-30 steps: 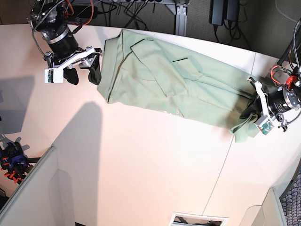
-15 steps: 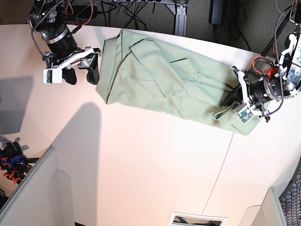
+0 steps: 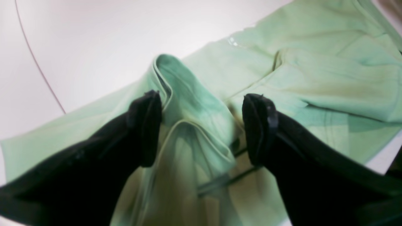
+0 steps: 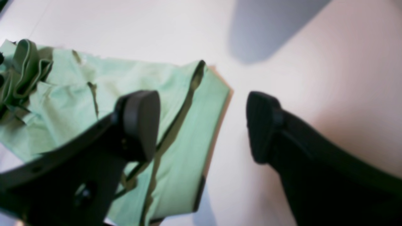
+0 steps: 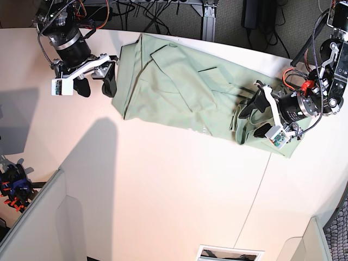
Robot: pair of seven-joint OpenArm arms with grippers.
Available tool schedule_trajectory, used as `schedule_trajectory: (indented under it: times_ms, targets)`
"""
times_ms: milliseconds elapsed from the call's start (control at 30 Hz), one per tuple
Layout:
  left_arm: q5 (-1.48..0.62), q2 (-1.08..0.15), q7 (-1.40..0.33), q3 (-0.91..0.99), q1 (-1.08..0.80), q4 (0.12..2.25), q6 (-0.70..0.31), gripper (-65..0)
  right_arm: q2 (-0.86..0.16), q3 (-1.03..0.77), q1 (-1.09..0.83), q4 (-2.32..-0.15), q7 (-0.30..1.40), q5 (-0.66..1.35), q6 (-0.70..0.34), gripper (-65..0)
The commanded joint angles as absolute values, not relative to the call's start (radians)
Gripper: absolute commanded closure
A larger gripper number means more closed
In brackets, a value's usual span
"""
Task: Fold the T-shirt properly
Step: 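Fold the strip end with the left gripper toward the right gripper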
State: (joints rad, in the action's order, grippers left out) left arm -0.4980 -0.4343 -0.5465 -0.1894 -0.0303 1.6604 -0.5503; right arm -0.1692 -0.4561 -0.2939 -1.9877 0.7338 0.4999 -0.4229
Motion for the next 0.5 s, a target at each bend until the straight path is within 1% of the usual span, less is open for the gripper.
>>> schedule_trajectory:
  times_ms: [0,133,300,333,367,433,467]
  targets:
    - [-0.525,-0.444,-0.547,-0.175,-0.014,1.68,-0.547,-43.2,-0.179,-0.461,-0.291,-2.006,0.705,0.503,-0.423,-42.8]
    - [-0.54,-0.453,-0.556,-0.103,-0.014,1.699,-0.55,-43.0,-0.179,-0.461,-0.291,-2.006,0.696,0.493,-0.423,-42.8]
    - [-0.586,-0.462,-0.555,0.095,-0.014,1.703,-0.55,-42.6,-0.179,-0.461,-0.291,-2.006,0.696,0.494,-0.423,-42.8]
    - [-0.606,-0.471,-0.556,0.124,-0.015,1.703,-0.55,-39.0,-0.179,-0.461,-0.291,-2.006,0.695,0.494,-0.423,-42.8]
    - [-0.613,-0.479,-0.556,0.144,-0.018,1.702,-0.551,-32.0,-0.179,-0.461,-0.291,-2.006,0.693,0.494,-0.423,-42.8]
    - [-0.609,-0.499,-0.562,0.152,-0.027,1.702,-0.554,-10.1,-0.179,-0.461,-0.291,-2.006,0.69,0.493,-0.423,-42.8]
    - [-0.609,-0.505,-0.562,0.152,-0.037,1.702,-0.554,-0.9,-0.179,-0.461,-0.291,-2.006,0.688,0.494,-0.423,-42.8]
